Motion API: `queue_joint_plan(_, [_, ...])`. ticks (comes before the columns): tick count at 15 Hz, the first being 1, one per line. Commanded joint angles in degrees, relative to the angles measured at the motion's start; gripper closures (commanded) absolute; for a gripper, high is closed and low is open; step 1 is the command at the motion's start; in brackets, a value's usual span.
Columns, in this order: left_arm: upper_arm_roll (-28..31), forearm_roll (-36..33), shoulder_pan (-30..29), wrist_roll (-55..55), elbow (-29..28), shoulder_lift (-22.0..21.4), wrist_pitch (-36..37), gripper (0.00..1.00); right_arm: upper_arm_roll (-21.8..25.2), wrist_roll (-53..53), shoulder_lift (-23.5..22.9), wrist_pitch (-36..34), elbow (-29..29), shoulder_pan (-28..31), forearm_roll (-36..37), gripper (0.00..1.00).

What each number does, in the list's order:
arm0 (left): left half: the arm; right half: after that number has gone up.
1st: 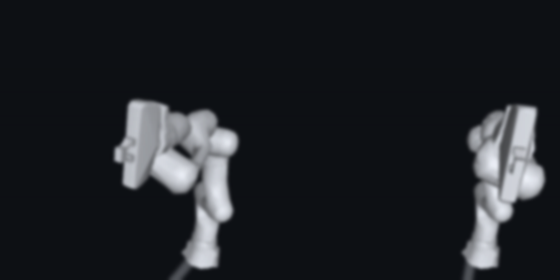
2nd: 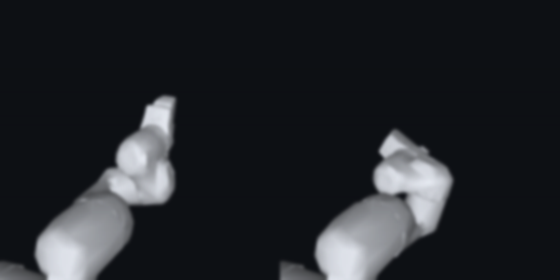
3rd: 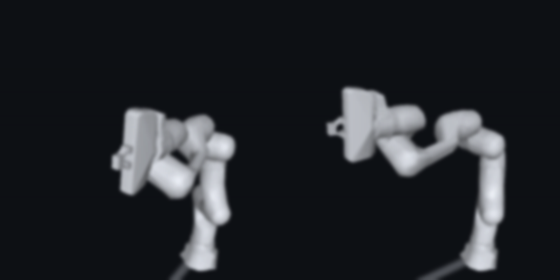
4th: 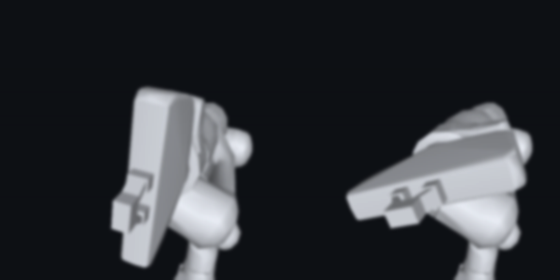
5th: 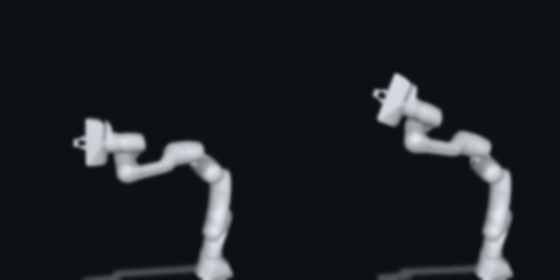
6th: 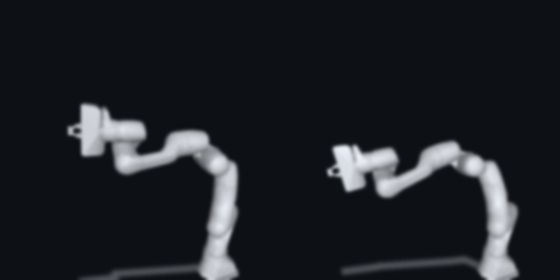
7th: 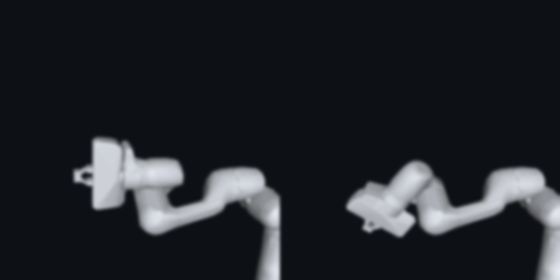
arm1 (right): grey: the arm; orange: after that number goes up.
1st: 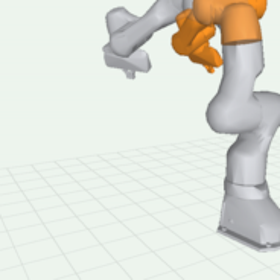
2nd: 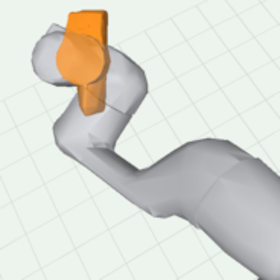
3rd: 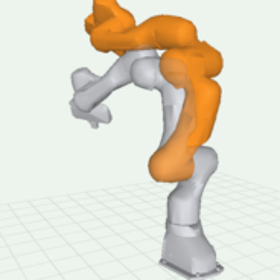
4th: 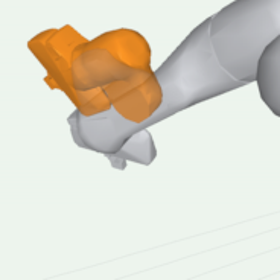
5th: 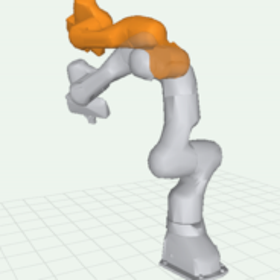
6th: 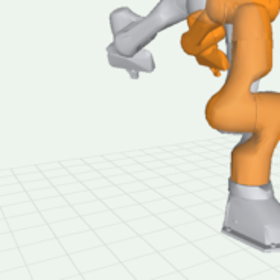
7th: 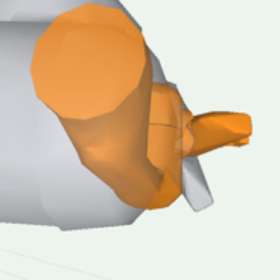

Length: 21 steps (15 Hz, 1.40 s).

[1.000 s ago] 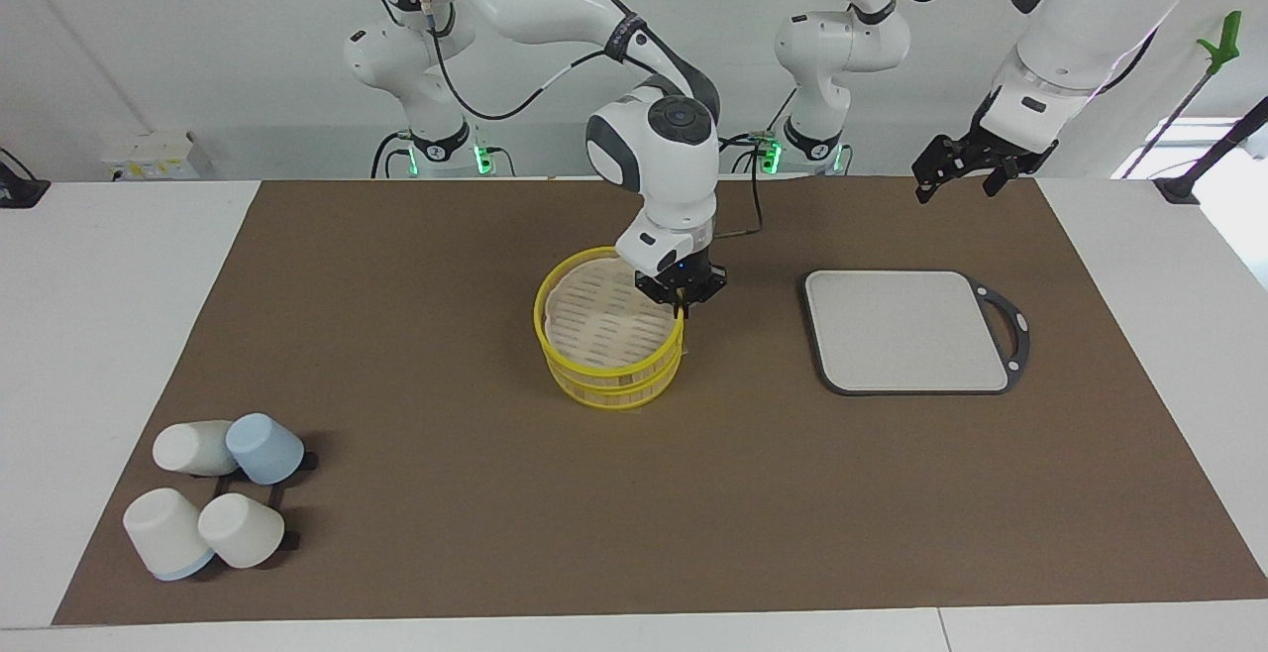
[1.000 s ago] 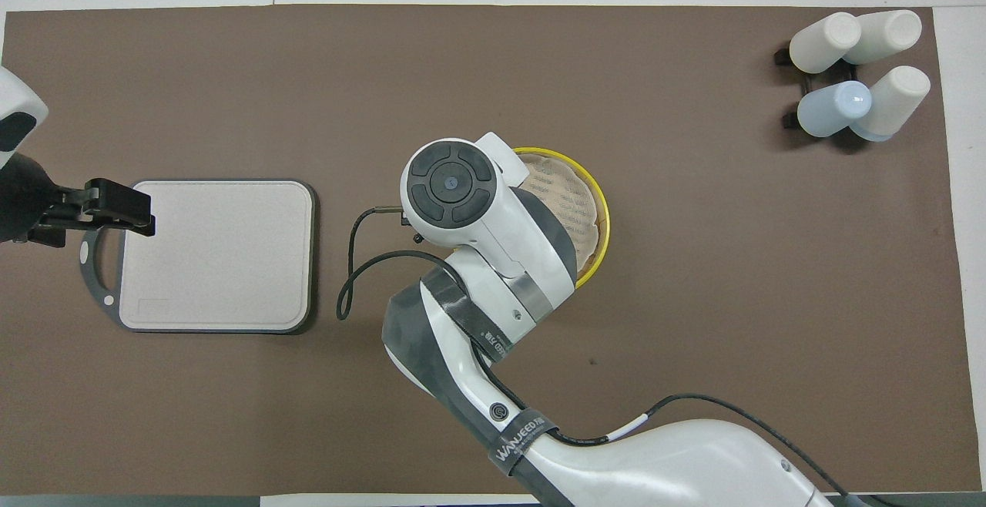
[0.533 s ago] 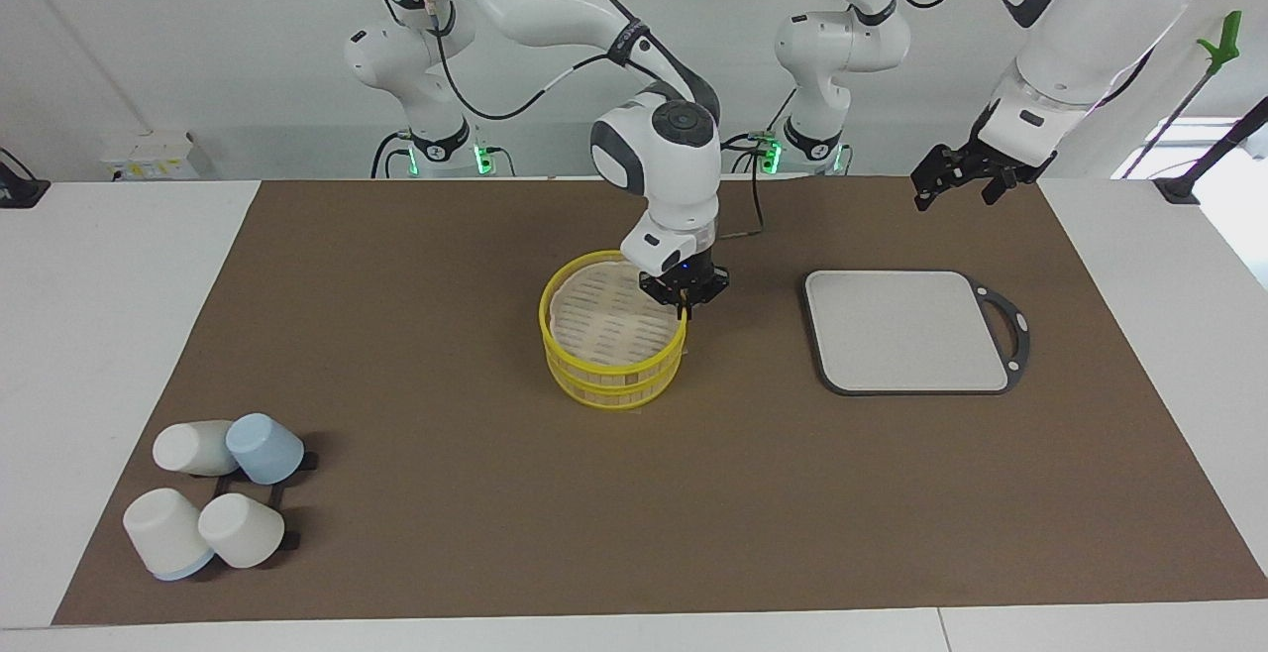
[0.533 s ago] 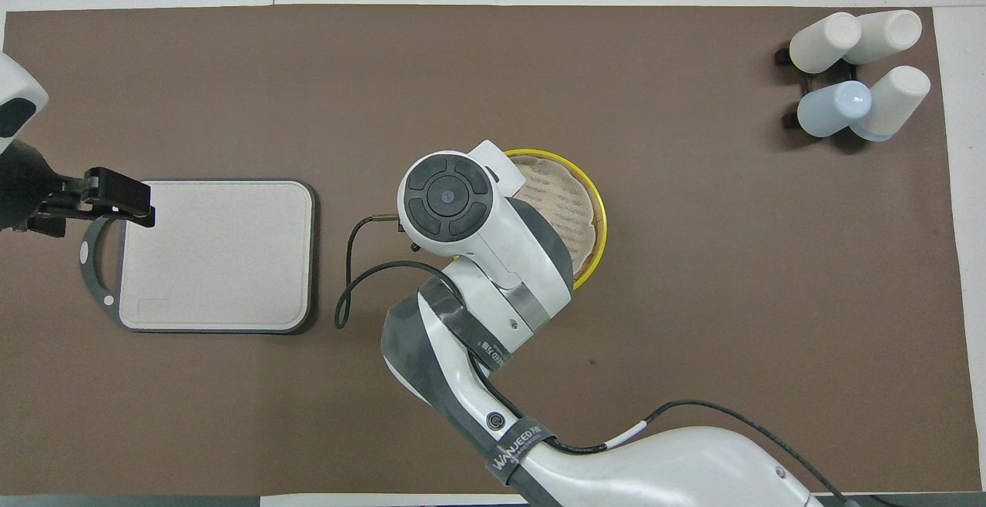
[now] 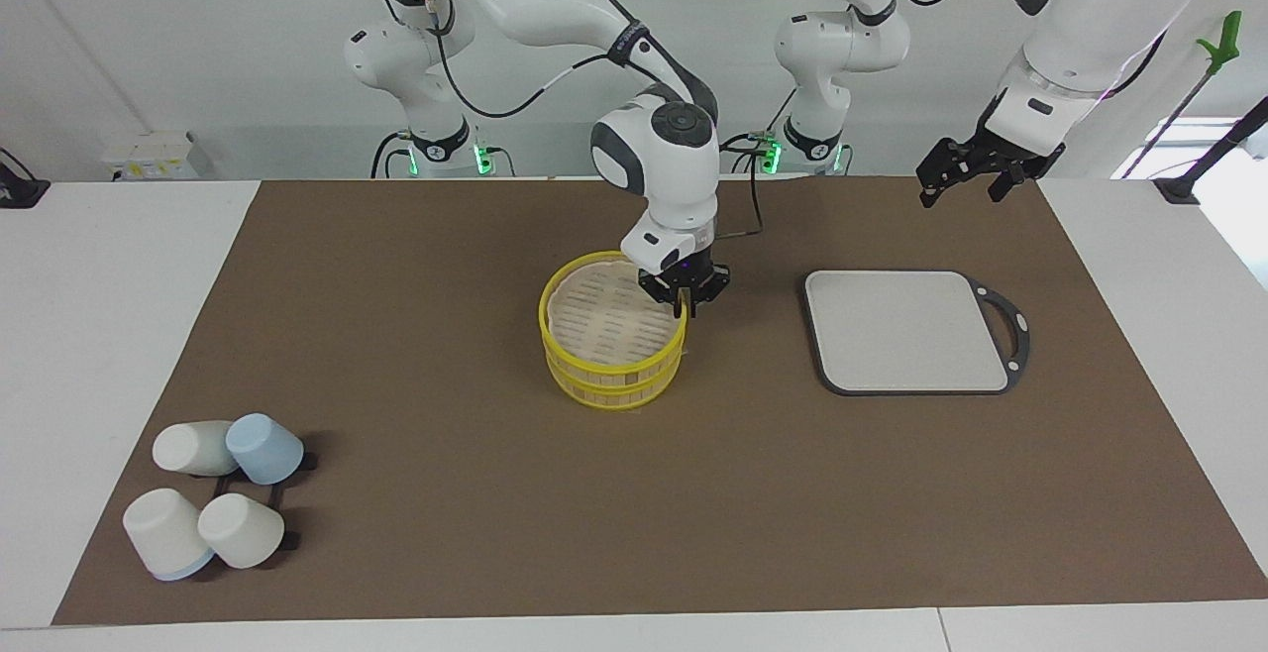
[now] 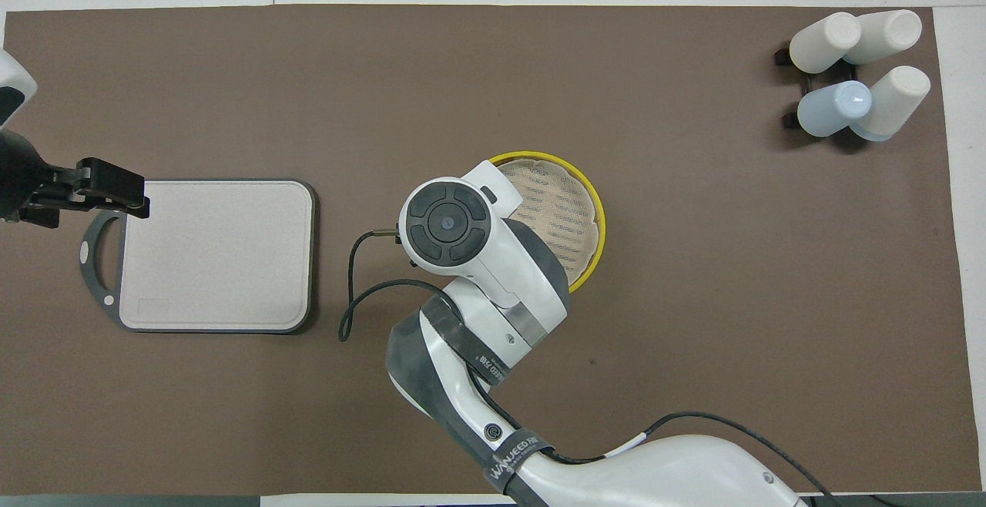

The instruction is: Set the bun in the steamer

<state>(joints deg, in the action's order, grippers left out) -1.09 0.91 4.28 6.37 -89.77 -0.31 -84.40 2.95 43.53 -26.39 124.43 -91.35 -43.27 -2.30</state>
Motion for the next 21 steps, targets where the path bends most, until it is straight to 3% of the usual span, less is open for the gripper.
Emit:
queue_joint_plan(1, [-0.1,0.8,-0.6,-1.6,1.4,0.6,0.4,0.00,0.3,1.2,1.8,0.6,-0.8,0.4,0.6,0.00])
queue_joint_plan(6, [-0.1,0.8,-0.7,-3.6,1.0,0.3,-0.7,0.00,1.3,-3.5,4.0,-11.2,7.9,6.3,2.7,0.00])
queue_joint_plan(9, [-0.1,0.8,-0.7,-3.6,0.9,0.3,-0.9,0.00,1.2,-15.8,9.3,-17.4,7.9,15.2,2.7,0.00])
queue_joint_plan(12, [-0.1,0.8,-0.8,-3.6,0.8,0.2,-0.9,0.00,1.2,-18.6,14.2,-24.3,7.5,23.1,2.2,0.00])
queue_joint_plan(17, [-0.1,0.9,-1.3,-3.6,0.6,0.1,-1.0,0.00,1.3,-31.1,20.9,-39.2,6.7,32.3,2.3,0.00])
queue_joint_plan(21, [-0.1,1.0,-1.3,-3.6,0.5,0.1,-1.1,0.00,1.3,-41.7,23.7,-41.3,6.6,37.7,1.3,0.00])
